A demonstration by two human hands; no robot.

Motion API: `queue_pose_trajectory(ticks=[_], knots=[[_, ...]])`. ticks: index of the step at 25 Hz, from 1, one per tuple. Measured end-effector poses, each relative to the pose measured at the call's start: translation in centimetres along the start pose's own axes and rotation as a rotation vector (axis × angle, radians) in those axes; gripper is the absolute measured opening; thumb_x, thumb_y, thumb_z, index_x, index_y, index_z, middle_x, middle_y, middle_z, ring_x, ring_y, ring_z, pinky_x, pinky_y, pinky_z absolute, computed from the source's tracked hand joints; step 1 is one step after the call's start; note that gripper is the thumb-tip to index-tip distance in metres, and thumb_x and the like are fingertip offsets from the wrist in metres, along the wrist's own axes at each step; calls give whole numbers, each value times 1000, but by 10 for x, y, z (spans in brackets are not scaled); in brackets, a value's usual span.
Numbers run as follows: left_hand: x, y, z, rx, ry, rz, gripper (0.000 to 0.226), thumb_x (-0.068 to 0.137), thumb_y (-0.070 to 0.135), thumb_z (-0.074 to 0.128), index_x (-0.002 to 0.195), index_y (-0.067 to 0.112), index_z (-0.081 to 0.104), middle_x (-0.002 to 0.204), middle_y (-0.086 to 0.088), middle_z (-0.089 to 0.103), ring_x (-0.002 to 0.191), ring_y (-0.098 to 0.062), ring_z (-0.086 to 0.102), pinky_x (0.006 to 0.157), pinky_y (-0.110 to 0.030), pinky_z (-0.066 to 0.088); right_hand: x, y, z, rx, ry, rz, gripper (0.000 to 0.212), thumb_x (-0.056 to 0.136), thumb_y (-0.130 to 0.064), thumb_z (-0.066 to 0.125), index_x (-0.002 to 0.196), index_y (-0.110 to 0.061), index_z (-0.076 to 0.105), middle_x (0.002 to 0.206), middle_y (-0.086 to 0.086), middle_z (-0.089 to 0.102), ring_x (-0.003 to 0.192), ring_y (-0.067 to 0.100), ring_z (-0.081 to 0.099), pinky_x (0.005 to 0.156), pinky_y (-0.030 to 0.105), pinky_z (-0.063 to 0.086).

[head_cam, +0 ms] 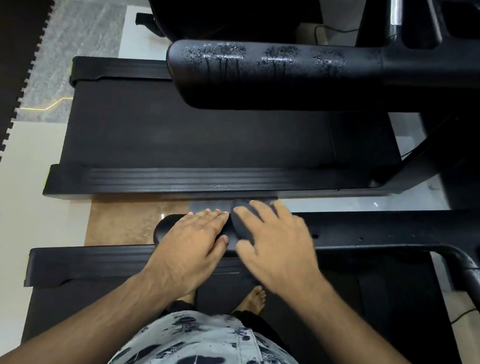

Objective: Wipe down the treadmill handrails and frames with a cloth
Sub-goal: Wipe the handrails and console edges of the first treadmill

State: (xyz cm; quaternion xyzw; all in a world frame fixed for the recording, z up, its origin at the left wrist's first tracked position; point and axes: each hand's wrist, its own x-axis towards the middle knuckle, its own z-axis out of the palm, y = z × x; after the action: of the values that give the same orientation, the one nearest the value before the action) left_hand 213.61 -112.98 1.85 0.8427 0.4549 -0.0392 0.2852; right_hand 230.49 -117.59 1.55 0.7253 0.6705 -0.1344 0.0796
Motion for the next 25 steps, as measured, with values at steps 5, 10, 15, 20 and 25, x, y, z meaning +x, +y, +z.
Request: queue_pose_trajectory(ticks=[5,10,15,20,25], knots=[[4,9,4,24,-43,3,53,103,38,31,153,19,27,159,1,29,148,-12,21,122,-33,10,16,22,-9,5,13,173,53,88,-46,28,130,-31,56,133,0,58,121,26,48,97,42,43],[10,19,8,50,-78,-4,54,104,41,27,154,21,24,160,2,26,149,-12,17,123,-35,9,33,61,-18,64,-111,303,50,92,-46,28,130,-33,58,134,1,59,121,27,49,96,41,44],[21,30,10,58,-80,9,54,103,42,28,153,22,24,160,2,27,148,-12,18,122,-35,9,17,65,-9,60,-38,73,59,85,-47,23,134,-36,55,137,-4,59,123,25,50,97,40,44],[25,43,11,77,-109,2,55,103,44,27,154,23,23,160,3,25,148,-12,17,121,-35,7,4,63,-9,28,-4,70,55,87,-44,29,135,-32,55,139,-4,57,126,24,48,100,41,42],[31,56,14,77,-129,-8,55,103,45,25,154,24,21,161,3,23,149,-12,16,121,-35,6,22,105,-18,55,-44,312,51,91,-44,25,129,-32,57,134,-1,59,123,26,49,99,40,41]])
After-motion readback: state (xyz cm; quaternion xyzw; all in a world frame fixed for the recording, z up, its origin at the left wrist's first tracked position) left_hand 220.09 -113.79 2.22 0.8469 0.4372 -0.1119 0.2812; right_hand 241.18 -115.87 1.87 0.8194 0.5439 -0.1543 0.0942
